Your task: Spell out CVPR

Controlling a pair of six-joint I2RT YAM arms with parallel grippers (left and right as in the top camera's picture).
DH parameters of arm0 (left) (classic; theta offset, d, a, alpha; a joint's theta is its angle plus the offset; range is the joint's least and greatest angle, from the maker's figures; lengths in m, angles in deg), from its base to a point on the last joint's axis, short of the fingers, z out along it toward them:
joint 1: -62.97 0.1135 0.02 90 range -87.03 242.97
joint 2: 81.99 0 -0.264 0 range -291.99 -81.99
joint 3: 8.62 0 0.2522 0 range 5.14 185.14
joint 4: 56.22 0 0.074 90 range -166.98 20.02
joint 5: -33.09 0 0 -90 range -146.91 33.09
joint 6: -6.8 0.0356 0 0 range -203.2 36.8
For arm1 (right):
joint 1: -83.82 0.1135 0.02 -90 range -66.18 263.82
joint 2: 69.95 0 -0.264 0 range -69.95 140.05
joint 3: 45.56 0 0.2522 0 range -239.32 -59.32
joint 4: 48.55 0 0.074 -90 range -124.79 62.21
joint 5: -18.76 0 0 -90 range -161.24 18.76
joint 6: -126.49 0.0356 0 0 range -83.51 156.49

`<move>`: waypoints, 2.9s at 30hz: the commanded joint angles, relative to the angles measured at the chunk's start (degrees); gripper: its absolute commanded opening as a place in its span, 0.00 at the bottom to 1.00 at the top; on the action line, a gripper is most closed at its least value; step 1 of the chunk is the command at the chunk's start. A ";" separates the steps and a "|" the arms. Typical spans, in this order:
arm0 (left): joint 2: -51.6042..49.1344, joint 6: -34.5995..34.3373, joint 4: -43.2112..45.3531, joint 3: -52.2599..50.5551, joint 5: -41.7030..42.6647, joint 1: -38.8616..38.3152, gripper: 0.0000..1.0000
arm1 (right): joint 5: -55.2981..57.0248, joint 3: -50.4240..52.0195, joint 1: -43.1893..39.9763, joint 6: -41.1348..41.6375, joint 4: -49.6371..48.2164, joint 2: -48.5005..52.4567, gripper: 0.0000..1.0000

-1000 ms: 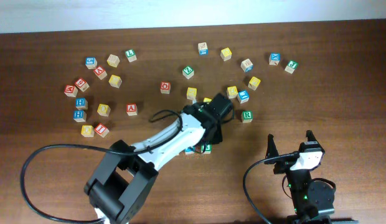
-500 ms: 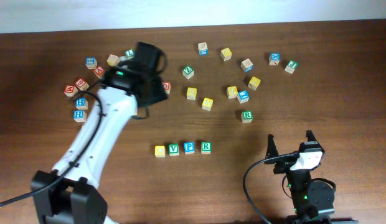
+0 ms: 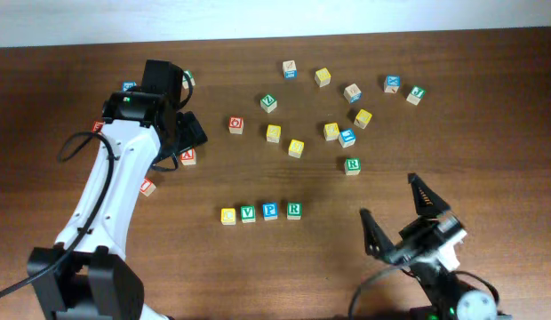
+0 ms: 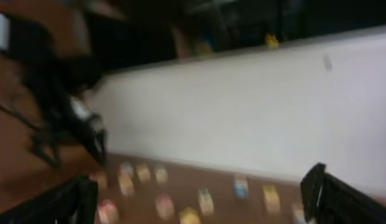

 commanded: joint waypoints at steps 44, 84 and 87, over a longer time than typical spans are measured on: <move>13.11 7.30 17.00 -38.32 11.56 -0.13 0.00 | 17.35 -61.07 17.79 13.49 70.25 95.97 0.14; 1.42 3.08 28.26 -38.73 25.22 -5.75 0.00 | 9.64 -59.39 31.71 15.17 57.59 104.17 0.04; 1.42 1.64 29.33 -38.73 25.22 -6.78 0.00 | 9.42 -59.39 31.91 15.17 57.18 104.17 0.04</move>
